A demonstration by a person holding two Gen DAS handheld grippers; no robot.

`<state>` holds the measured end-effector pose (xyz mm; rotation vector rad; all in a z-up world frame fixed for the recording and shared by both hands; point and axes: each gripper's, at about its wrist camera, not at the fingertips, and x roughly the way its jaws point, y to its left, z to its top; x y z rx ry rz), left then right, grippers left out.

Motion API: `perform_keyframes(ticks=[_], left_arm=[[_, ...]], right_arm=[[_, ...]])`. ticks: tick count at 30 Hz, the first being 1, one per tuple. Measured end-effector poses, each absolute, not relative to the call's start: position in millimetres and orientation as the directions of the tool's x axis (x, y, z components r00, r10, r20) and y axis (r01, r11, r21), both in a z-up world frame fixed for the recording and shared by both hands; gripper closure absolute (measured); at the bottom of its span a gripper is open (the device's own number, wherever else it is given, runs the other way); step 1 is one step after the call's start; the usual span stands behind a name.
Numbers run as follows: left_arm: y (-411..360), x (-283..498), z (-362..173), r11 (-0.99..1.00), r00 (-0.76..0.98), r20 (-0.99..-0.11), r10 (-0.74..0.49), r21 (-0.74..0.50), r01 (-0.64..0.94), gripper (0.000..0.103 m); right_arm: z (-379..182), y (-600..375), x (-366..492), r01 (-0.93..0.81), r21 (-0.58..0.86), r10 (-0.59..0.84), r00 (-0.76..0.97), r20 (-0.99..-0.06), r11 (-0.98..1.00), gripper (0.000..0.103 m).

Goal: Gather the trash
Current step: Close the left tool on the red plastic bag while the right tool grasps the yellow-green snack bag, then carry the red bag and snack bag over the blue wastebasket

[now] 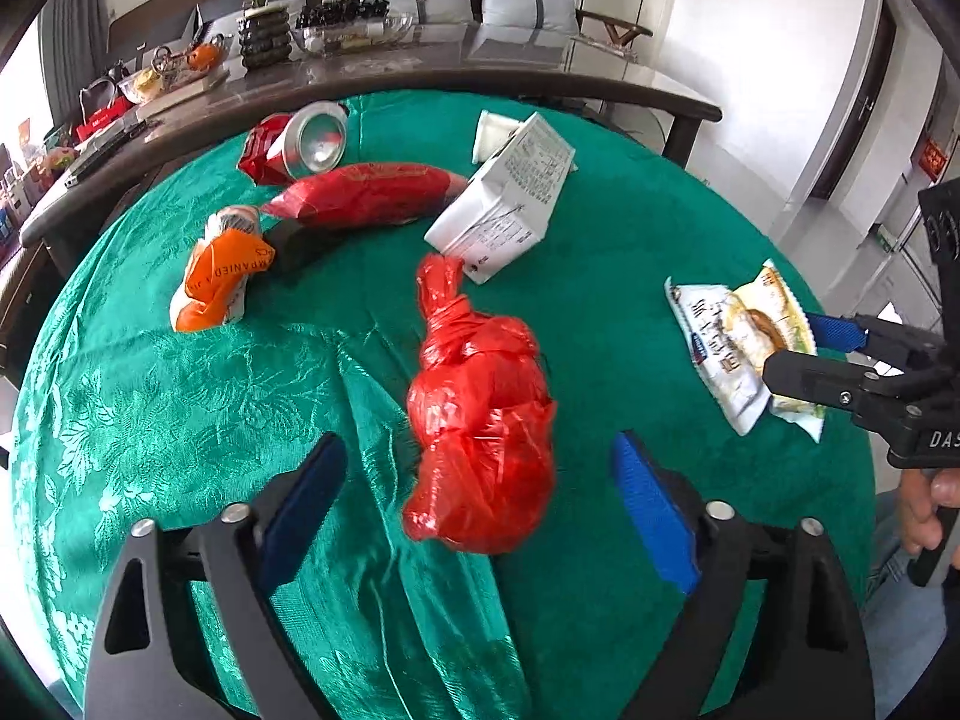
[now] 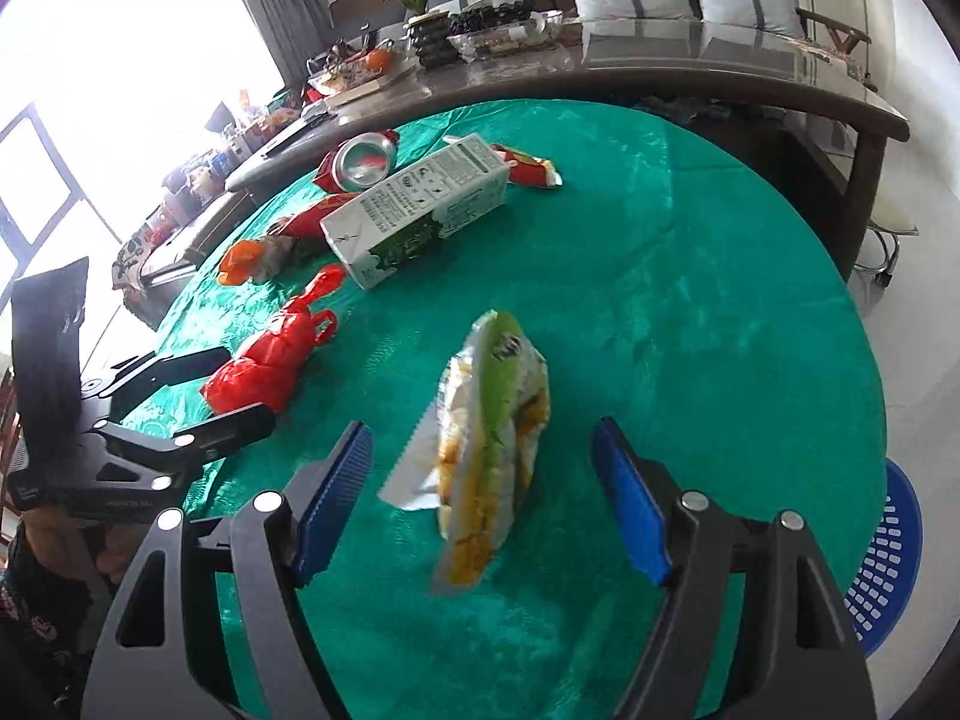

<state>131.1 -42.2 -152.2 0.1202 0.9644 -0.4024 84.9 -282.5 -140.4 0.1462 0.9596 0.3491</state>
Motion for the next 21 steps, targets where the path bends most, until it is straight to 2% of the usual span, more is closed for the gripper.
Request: perform_keyframes(ticks=[3,4,5,6,8,14,21], left_arm=[[-40.1,137.7,-153.1,0.919,0.479,-0.829,-0.289,-0.100,0.380,0.032],[-40.6,138.8,-152.1,0.918,0.478,-0.829,-0.290,-0.100,0.383,0.039],[-41.4,139.4,-150.9,0.916,0.477,-0.830,-0.290,-0.096,0.390,0.047],[-41.9,139.7,-150.4,0.914,0.475,-0.831,-0.289,-0.093,0.394,0.064],[-40.9,138.4,-146.4,0.916,0.484,-0.825,-0.293,-0.096,0.390,0.066],[-58.0,123.8,-127.3,0.897,0.499,-0.794,-0.347,-0.126,0.423,0.068],[-131.1,114.1,-107.4,0.827,0.448,-0.768,-0.457,-0.182,0.531,0.068]], right_arm=[[-143.0,-274.0,93.2,-0.227,0.228,0.313,0.478,-0.821,0.947,0.046],[-144.0,-273.1,96.0,-0.227,0.218,0.303,0.469,-0.830,0.949,0.050],[-145.5,-272.2,99.7,-0.228,0.201,0.287,0.458,-0.842,0.953,0.066],[-146.9,-273.0,101.3,-0.226,0.197,0.282,0.455,-0.845,0.954,0.077],[-145.4,-276.5,101.6,-0.226,0.207,0.291,0.454,-0.842,0.952,0.084],[-126.7,-302.4,85.6,-0.232,0.232,0.320,0.495,-0.808,0.945,0.086],[-113.0,-361.7,73.3,-0.158,0.237,0.285,0.528,-0.800,0.959,0.086]])
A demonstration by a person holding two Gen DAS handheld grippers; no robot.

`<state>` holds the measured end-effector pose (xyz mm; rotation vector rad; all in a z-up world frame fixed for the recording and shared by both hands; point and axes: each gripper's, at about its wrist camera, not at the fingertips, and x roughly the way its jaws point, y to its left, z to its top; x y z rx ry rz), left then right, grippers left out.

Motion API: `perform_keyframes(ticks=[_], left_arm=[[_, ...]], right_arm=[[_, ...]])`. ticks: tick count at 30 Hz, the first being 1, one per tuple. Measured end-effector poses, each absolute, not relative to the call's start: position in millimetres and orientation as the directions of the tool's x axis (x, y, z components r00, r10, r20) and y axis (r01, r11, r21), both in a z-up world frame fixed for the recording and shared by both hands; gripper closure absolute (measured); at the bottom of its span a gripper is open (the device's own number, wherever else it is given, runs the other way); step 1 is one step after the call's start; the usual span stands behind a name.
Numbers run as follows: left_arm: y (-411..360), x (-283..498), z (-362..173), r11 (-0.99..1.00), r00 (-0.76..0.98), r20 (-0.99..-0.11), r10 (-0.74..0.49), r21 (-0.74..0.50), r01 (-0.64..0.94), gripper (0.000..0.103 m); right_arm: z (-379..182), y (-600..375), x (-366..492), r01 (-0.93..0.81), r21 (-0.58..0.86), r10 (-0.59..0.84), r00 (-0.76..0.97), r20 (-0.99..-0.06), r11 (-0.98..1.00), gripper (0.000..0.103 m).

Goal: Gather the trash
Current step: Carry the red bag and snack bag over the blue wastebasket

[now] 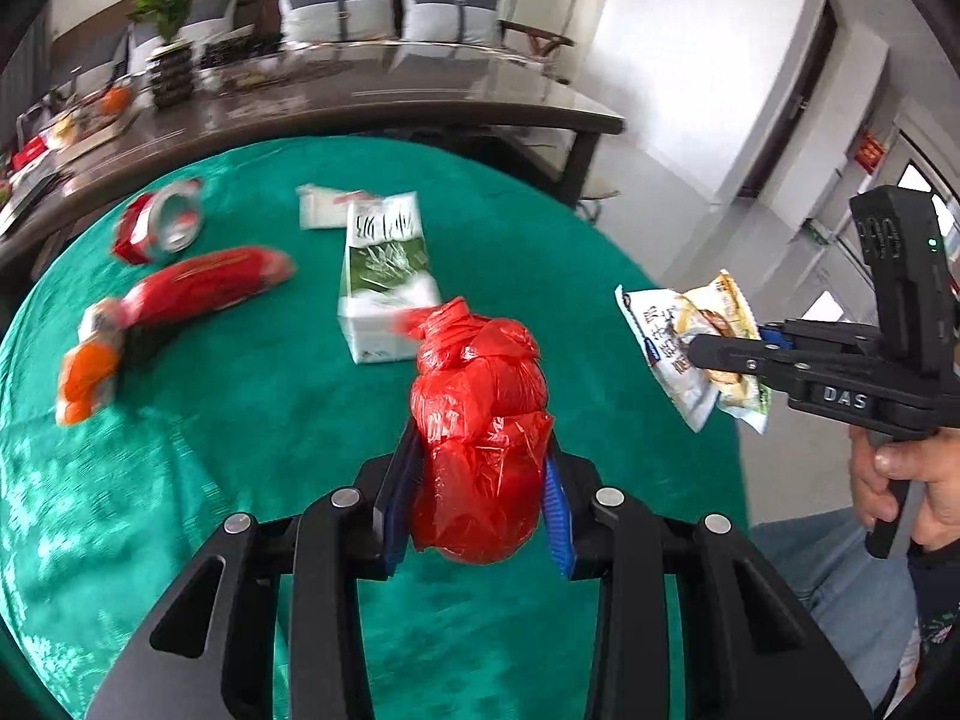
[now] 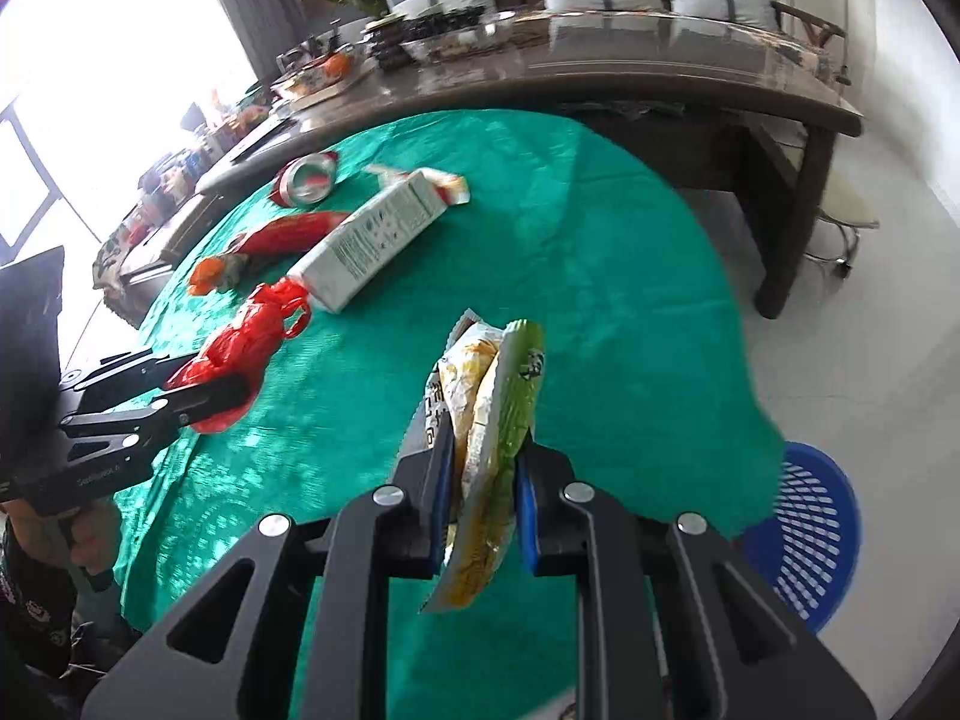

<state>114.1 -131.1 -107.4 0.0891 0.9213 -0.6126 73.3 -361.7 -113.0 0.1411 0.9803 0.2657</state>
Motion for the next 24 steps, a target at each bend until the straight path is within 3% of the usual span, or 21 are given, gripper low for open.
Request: perform_keyframes(ticks=[13,24], left_arm=[[-293.7,107.4,-105.2,0.701,0.314,-0.765,-0.563,-0.240,0.672,0.068],[-407.5,92.9,-143.5,0.635,0.229,-0.798,-0.557,-0.232,0.737,0.067]], right_arm=[[-117.5,-514.1,43.1,0.109,0.208,0.112,0.566,-0.817,0.972,0.086],[-164.6,-591.1,27.5,0.290,0.187,0.006,0.529,-0.849,0.939,0.086]])
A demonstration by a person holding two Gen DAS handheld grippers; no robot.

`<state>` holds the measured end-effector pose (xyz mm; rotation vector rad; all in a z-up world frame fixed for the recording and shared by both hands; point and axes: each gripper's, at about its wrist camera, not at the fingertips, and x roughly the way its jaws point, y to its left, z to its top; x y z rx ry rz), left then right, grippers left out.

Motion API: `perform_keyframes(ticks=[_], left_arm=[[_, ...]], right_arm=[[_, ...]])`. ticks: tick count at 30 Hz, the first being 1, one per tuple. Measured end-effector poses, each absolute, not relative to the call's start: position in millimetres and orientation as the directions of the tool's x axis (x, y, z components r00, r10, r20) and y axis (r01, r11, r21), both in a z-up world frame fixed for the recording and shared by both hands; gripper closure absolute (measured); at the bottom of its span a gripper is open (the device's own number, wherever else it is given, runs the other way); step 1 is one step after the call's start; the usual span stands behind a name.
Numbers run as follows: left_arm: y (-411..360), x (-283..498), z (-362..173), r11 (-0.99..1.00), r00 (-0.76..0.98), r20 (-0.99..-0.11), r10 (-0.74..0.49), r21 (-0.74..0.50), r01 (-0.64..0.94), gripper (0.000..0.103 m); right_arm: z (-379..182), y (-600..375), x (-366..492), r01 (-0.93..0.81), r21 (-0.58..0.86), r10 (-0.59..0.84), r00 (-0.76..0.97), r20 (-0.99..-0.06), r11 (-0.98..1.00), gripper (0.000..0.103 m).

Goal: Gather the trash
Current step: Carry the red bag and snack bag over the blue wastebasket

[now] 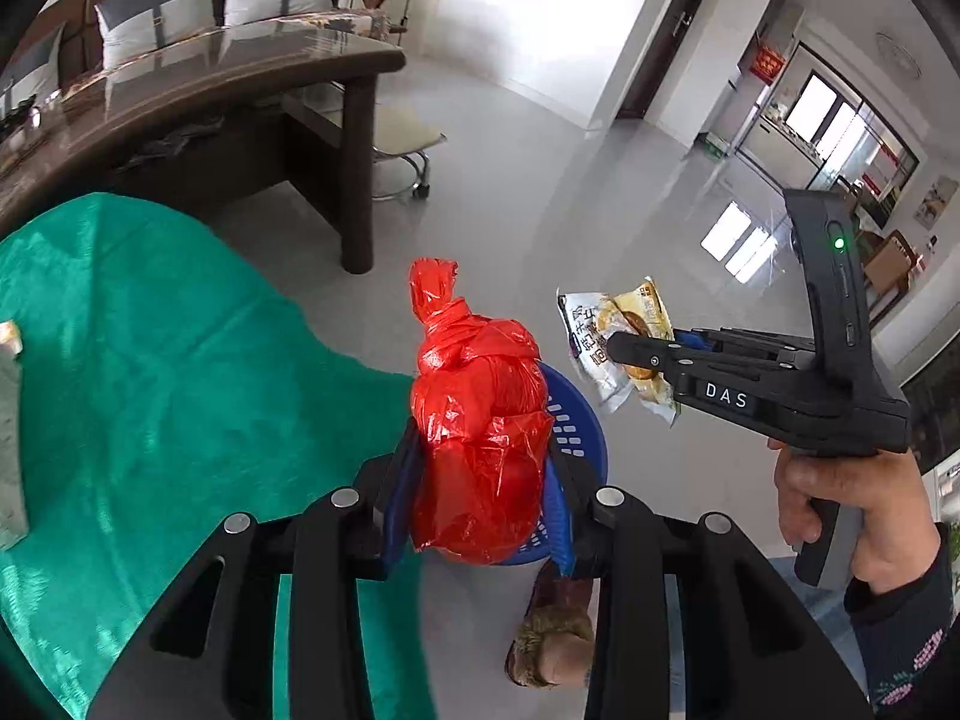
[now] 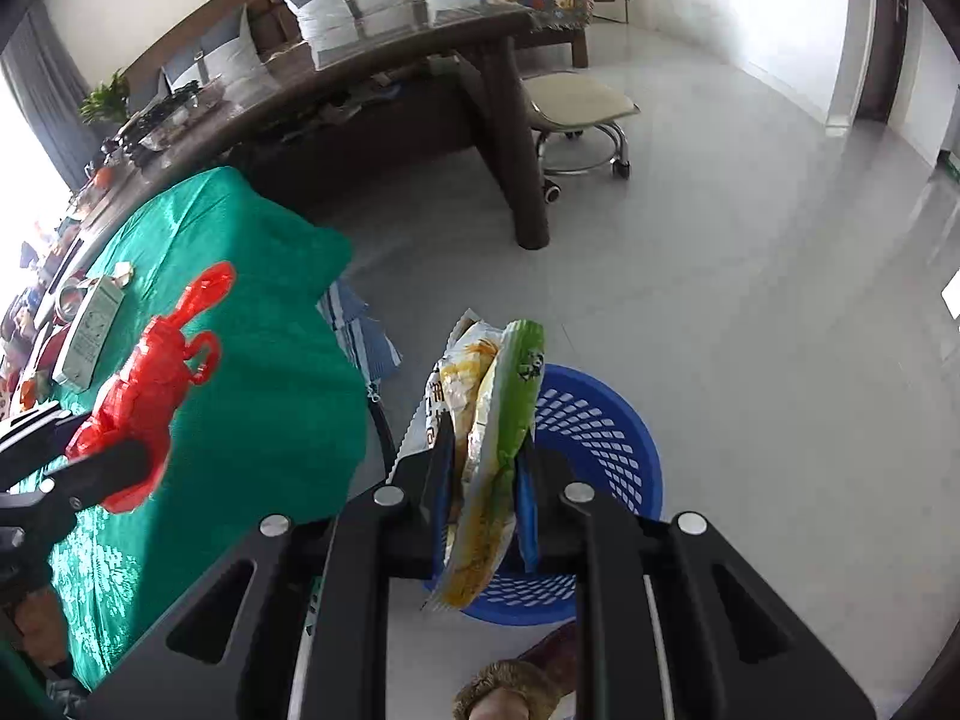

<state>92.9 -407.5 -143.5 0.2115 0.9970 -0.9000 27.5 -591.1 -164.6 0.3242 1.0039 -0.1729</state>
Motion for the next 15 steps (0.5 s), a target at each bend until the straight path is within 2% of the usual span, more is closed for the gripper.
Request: perform_keyframes(ticks=[8,15], left_arm=[[-454.4,96.7,-175.5,0.623,0.192,-0.825,-0.532,-0.228,0.748,0.067],[-470.9,102.2,-192.6,0.613,0.174,-0.838,-0.517,-0.221,0.759,0.066]], right_arm=[[-185.5,-613.6,35.1,0.332,0.134,-0.035,0.458,-0.888,0.934,0.086],[-188.9,-628.3,33.4,0.366,0.152,-0.032,0.451,-0.892,0.918,0.086]])
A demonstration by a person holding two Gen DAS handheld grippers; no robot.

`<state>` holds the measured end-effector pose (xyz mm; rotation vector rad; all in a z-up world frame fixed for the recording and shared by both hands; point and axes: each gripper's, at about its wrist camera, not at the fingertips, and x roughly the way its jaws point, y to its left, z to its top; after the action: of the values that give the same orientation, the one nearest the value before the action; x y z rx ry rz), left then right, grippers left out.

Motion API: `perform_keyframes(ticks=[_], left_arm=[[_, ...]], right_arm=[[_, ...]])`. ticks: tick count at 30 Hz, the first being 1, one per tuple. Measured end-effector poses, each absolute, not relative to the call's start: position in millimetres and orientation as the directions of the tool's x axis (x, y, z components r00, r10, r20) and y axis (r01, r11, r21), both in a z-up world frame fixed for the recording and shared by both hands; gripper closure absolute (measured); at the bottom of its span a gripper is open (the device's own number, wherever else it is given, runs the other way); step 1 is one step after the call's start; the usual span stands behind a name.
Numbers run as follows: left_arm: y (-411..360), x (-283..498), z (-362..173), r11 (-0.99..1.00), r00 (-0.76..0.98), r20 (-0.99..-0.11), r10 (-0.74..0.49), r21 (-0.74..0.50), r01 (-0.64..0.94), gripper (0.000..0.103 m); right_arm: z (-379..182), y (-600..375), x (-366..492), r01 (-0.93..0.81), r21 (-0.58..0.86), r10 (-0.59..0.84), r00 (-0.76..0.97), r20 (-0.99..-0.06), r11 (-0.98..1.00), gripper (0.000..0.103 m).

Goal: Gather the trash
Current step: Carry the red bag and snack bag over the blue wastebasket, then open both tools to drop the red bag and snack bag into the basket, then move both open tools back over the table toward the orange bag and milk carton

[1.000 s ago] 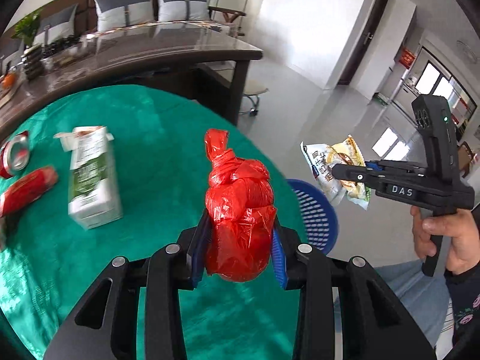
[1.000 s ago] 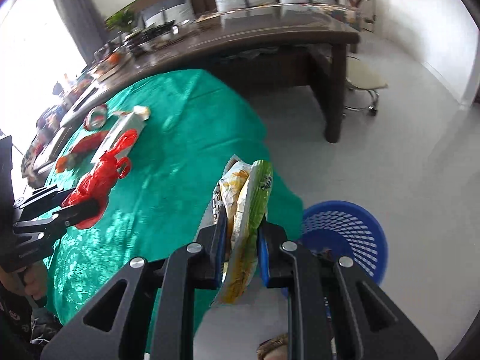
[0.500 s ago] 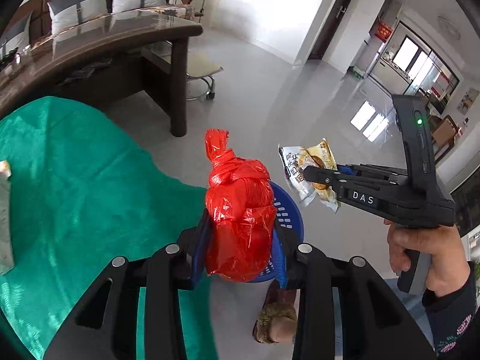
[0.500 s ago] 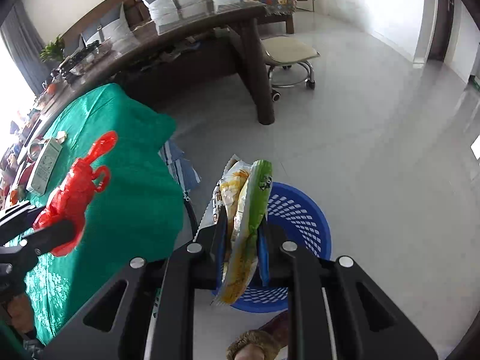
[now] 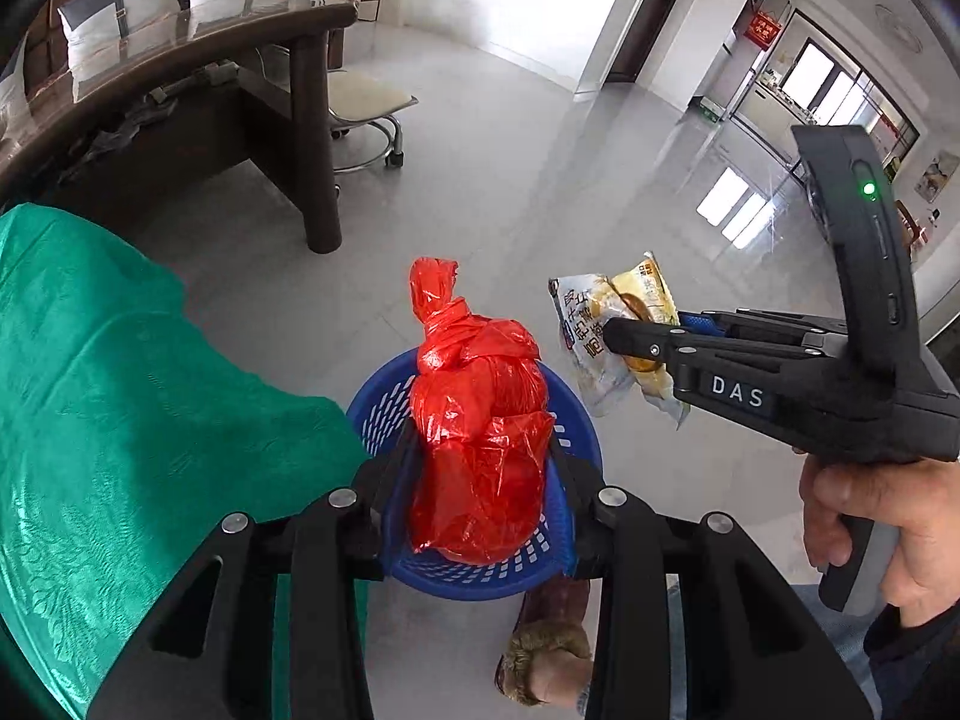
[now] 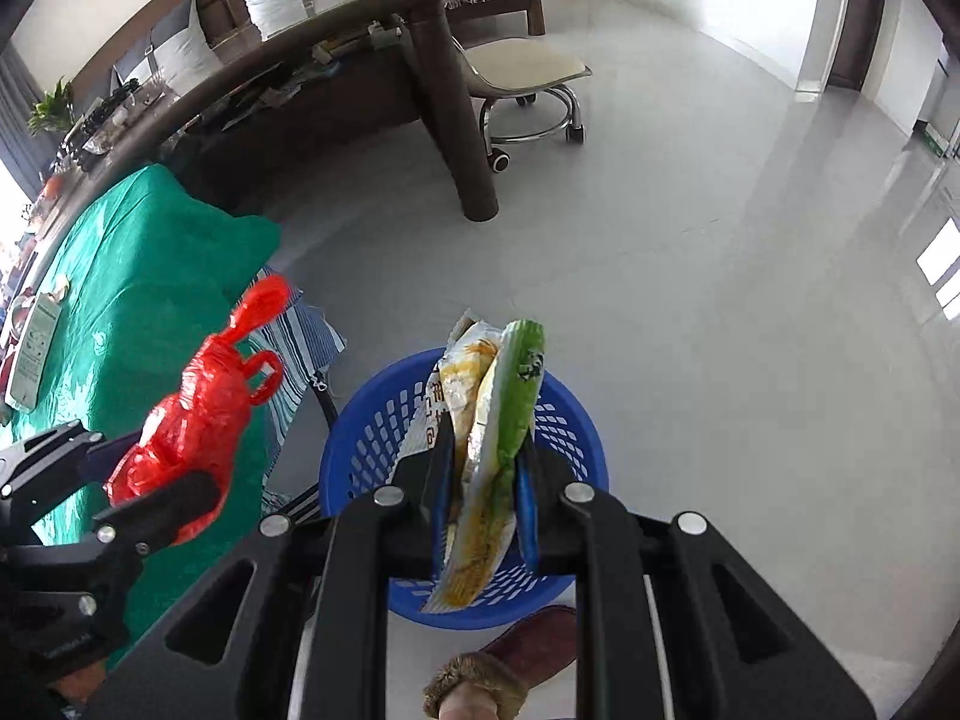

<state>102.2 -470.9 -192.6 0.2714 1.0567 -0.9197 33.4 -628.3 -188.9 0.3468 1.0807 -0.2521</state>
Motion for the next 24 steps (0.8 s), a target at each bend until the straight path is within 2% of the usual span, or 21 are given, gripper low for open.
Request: perform_keyframes(ticks=[6,8,9,10,14,18,21,24], left_arm=[[-483.7,109.0,-207.2,0.609,0.169,-0.846,-0.506,-0.212,0.765,0.062],[-485.6,107.6,-210.3,0.609,0.172,-0.844,-0.508,-0.210,0.765,0.044],[-486.1,108.7,-211.2,0.613,0.181,-0.841,-0.510,-0.207,0.763,0.026],[-484.9,106.5,-210.3,0.618,0.198,-0.835,-0.514,-0.201,0.760,0.021],[-478.9,108.8,-204.1,0.639,0.232,-0.826,-0.513,-0.187,0.746,0.016],[-458.5,104.4,-181.4,0.661,0.289,-0.797,-0.531,-0.176,0.729,0.011],[-431.0,98.1,-156.8,0.669,0.326,-0.768,-0.551,-0.174,0.722,0.008],[-397.9,93.2,-138.3,0.687,0.376,-0.749,-0.545,-0.144,0.712,0.007]], right_arm=[[-191.6,-630.7,34.3,0.370,0.165,-0.022,0.453,-0.891,0.914,0.085],[-191.5,-632.3,35.1,0.379,0.167,-0.029,0.460,-0.887,0.910,0.078],[-190.8,-634.0,34.5,0.387,0.166,-0.037,0.467,-0.884,0.907,0.062],[-188.9,-635.3,33.6,0.393,0.163,-0.048,0.475,-0.878,0.905,0.056],[-179.5,-640.5,28.3,0.408,0.169,-0.070,0.509,-0.858,0.897,0.052],[-167.0,-640.6,25.5,0.428,0.146,-0.125,0.543,-0.830,0.892,0.036],[-156.9,-637.9,25.7,0.420,0.169,-0.122,0.582,-0.804,0.892,0.029],[-144.4,-624.7,27.0,0.387,0.199,-0.098,0.626,-0.774,0.900,0.027]])
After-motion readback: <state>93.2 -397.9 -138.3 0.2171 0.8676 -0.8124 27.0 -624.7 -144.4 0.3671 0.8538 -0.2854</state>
